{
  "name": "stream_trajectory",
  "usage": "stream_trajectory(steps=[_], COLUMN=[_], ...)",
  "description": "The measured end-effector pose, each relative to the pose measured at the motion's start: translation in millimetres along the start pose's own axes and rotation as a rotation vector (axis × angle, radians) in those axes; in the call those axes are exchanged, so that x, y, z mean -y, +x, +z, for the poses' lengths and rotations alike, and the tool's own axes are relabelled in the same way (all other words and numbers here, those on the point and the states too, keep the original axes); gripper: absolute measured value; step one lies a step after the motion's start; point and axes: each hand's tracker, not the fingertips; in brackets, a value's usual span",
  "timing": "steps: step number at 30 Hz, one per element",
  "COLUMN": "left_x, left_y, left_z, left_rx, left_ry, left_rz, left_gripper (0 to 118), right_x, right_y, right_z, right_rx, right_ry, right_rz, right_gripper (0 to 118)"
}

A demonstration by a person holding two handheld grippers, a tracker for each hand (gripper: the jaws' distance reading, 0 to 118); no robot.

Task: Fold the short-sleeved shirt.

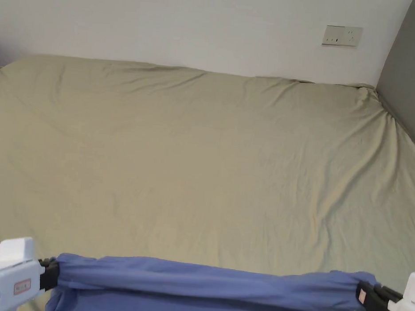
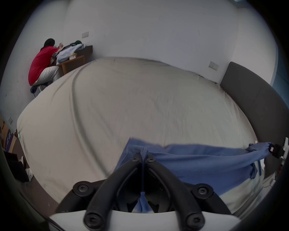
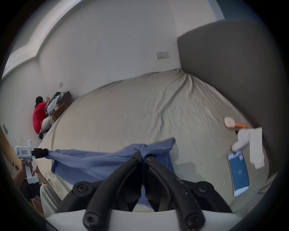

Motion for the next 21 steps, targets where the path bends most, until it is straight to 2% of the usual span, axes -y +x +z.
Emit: stream_trajectory(steps=[6, 12, 13, 14, 15, 16, 17, 18, 19, 20, 21], left_x=[48, 50, 47, 43, 38, 33, 24, 16, 9, 0, -11], left_y=[-11, -3, -2, -2, 1, 2, 4, 8, 14, 21, 29], left_z=[-25, -31, -29, -24, -16, -10, -3, 5, 12, 24, 38], left_rx=[-0.036, -0.067, -0.067, -0.064, -0.051, -0.025, 0.008, 0.026, 0.034, 0.041, 0.055], left_ry=[-0.098, -0.123, -0.124, -0.119, -0.105, -0.089, -0.061, -0.034, -0.002, 0.065, 0.149], left_rz=[0.003, -0.043, -0.047, -0.045, -0.025, -0.005, 0.012, 0.012, 0.0, -0.019, -0.037], left_gripper=[1, 2, 3, 6, 20, 43, 73, 107, 118, 118, 116], right_x=[62, 83, 81, 78, 72, 65, 56, 45, 36, 25, 11], right_y=[15, 16, 12, 8, 2, -3, -14, -21, -27, -35, -45], right_z=[-29, -45, -41, -36, -31, -25, -16, -9, -3, 4, 13], right_rx=[0.087, 0.137, 0.142, 0.154, 0.178, 0.214, 0.225, 0.223, 0.218, 0.204, 0.193], right_ry=[-0.106, -0.153, -0.15, -0.145, -0.13, -0.109, -0.078, -0.034, 0.002, 0.051, 0.113], right_rz=[-0.078, -0.108, -0.11, -0.11, -0.1, -0.075, -0.054, -0.035, -0.016, -0.003, 0.013], right_gripper=[4, 5, 8, 16, 31, 44, 63, 88, 105, 114, 115])
